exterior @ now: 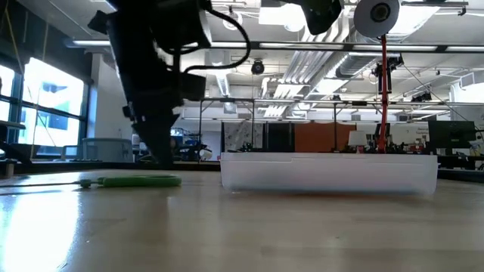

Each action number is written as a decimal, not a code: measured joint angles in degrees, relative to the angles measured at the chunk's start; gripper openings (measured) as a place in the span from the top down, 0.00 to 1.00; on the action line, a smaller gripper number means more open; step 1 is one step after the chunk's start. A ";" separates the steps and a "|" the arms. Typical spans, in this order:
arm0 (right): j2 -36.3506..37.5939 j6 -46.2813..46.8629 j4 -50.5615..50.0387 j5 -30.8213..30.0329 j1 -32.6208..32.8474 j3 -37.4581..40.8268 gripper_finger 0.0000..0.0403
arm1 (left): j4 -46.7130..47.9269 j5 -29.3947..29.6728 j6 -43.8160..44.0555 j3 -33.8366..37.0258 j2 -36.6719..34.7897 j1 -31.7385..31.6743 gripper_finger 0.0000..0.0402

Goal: Pick & place school supplies into a supply box
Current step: Put the green scissors into the supply box

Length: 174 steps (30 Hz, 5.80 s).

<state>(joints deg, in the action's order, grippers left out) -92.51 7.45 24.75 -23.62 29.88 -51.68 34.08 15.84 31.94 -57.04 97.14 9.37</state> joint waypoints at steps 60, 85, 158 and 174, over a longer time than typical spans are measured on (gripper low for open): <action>0.00 0.08 -1.79 0.02 0.01 0.00 0.77 | -4.32 -6.63 -4.70 -4.57 8.72 3.77 0.69; 0.00 0.06 -1.80 0.02 -0.02 0.00 0.77 | 12.52 -1.66 -0.51 -12.03 6.45 3.77 0.69; 15.89 7.54 -20.42 -18.01 14.10 0.00 0.77 | -20.03 -8.18 -38.12 -33.08 17.75 4.07 0.93; 15.89 7.54 -20.70 -18.01 13.99 0.00 0.77 | -11.87 -5.71 -44.03 -51.45 20.29 2.53 0.94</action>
<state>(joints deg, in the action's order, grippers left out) -76.62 14.98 4.05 -41.63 43.88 -51.68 22.21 10.13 -12.08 -108.49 117.43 11.90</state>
